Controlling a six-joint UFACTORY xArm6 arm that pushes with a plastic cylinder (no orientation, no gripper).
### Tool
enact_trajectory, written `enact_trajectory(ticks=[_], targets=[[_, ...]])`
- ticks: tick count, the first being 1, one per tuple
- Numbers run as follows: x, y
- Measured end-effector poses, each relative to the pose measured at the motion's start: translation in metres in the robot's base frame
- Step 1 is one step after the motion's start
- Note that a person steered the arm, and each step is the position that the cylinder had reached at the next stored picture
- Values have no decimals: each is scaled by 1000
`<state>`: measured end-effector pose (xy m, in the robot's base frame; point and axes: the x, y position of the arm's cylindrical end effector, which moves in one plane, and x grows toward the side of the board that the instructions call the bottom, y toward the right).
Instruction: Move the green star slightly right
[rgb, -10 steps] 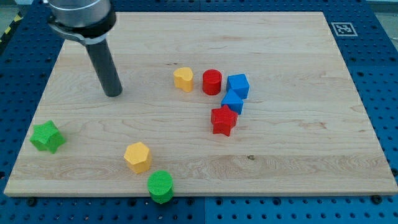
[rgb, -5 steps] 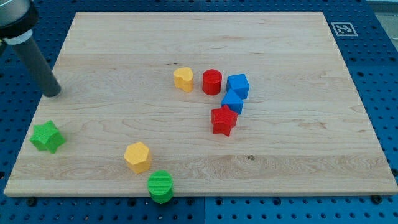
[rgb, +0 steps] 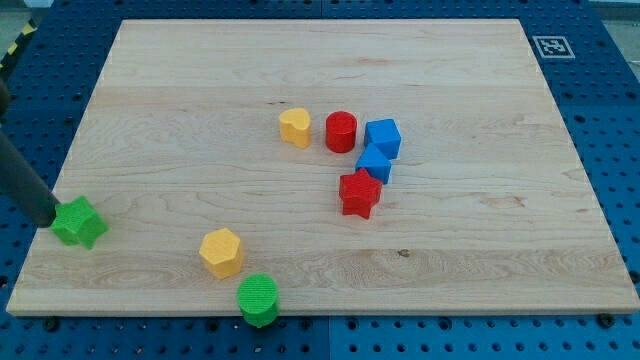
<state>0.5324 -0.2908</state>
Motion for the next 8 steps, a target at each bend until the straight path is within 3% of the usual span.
enact_trajectory(ticks=[8], targets=[[33, 46]])
